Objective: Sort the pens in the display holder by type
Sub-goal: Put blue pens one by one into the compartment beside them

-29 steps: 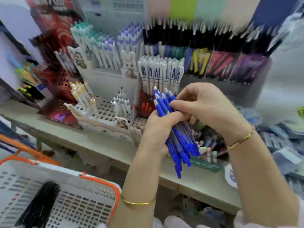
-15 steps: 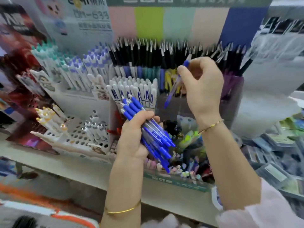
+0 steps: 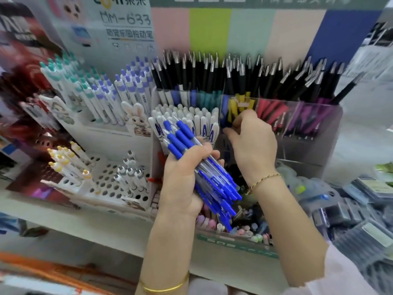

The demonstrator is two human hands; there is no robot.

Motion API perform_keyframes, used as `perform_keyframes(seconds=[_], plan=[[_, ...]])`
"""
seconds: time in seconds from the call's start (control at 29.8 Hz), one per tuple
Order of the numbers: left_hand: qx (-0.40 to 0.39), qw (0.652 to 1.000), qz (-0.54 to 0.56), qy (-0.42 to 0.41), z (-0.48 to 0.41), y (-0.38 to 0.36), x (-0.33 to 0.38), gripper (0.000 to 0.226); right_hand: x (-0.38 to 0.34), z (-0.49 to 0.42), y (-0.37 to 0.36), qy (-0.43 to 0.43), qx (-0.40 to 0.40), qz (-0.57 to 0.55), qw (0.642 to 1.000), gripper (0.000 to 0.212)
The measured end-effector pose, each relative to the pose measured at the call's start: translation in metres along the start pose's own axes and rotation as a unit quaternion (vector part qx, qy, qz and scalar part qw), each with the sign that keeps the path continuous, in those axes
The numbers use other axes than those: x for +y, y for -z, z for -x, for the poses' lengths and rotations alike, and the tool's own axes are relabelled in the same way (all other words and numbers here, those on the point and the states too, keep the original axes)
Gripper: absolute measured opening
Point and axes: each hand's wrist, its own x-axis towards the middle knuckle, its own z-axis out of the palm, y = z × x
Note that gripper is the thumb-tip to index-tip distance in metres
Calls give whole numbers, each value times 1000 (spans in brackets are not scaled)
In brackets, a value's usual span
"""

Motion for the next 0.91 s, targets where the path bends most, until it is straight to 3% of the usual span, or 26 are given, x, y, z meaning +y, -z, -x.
perform_keyframes(seconds=[0.1,0.2,0.3,0.47,0.57,0.67,0.77,0.91], plan=[[-22,1000,-17,1,0,1,-1,16,0,3,15,25,14,-133,991,11],[-42,997,-61,-3,-1,1,-5,18,-13,8,41,27,-80,-289,953,14],[-65,992,-103,-23,-1,-3,-9,24,-20,11,49,40,-191,-312,930,18],[-51,991,-119,-18,1,-1,-12,30,-16,10,48,74,-204,-257,942,12],[-53,993,-106,-2,3,-3,-11,31,-13,9,46,71,-163,-244,953,14],[-1,997,-82,8,4,-2,-10,15,-8,3,51,16,-29,-299,954,18],[26,998,-57,-5,3,2,-8,16,-4,-4,61,2,80,-310,947,14],[19,999,-45,-20,4,1,-4,18,1,-6,39,14,84,-241,967,13]])
